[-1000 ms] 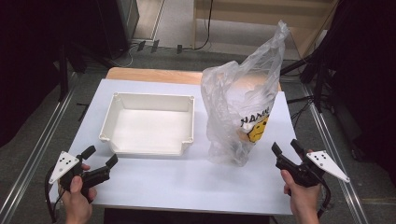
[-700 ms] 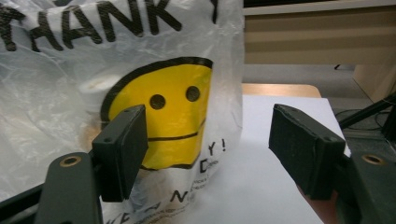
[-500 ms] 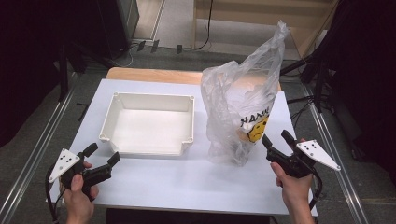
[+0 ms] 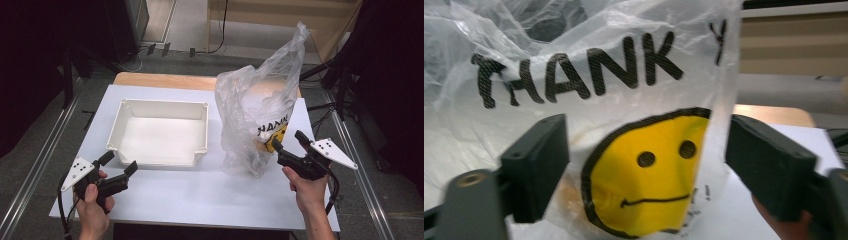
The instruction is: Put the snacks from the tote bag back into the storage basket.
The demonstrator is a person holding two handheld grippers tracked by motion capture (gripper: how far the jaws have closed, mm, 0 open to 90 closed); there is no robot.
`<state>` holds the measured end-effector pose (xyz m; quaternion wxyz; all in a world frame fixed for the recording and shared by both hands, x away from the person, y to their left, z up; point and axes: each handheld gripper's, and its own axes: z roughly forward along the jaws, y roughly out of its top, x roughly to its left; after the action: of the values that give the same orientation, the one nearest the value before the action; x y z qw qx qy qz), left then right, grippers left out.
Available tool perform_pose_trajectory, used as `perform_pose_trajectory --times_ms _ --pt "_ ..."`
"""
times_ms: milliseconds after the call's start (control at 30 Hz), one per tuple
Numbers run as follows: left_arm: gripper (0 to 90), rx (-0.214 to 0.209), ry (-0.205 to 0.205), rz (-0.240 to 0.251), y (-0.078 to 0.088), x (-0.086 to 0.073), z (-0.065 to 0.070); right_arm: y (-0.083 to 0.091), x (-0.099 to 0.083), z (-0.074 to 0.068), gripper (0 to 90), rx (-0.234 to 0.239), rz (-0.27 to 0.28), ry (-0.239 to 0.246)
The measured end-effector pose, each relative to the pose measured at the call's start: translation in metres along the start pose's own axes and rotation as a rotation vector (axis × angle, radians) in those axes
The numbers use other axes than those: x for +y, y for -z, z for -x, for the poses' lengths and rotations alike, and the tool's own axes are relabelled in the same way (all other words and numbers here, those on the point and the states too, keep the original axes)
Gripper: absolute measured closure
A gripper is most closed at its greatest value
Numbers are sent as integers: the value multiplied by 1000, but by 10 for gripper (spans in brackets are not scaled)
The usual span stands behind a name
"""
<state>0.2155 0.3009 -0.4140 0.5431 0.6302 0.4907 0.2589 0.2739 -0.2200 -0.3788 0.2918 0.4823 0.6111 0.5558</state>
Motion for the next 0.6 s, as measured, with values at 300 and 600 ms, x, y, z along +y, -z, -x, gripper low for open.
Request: perform_pose_trajectory --times_ms 300,600 --pt "91 -24 -4 -12 -6 0 5 -21 9 1 149 19 -47 -10" --pt "138 -53 -18 -15 -5 2 10 -29 2 -11 413 99 -42 45"
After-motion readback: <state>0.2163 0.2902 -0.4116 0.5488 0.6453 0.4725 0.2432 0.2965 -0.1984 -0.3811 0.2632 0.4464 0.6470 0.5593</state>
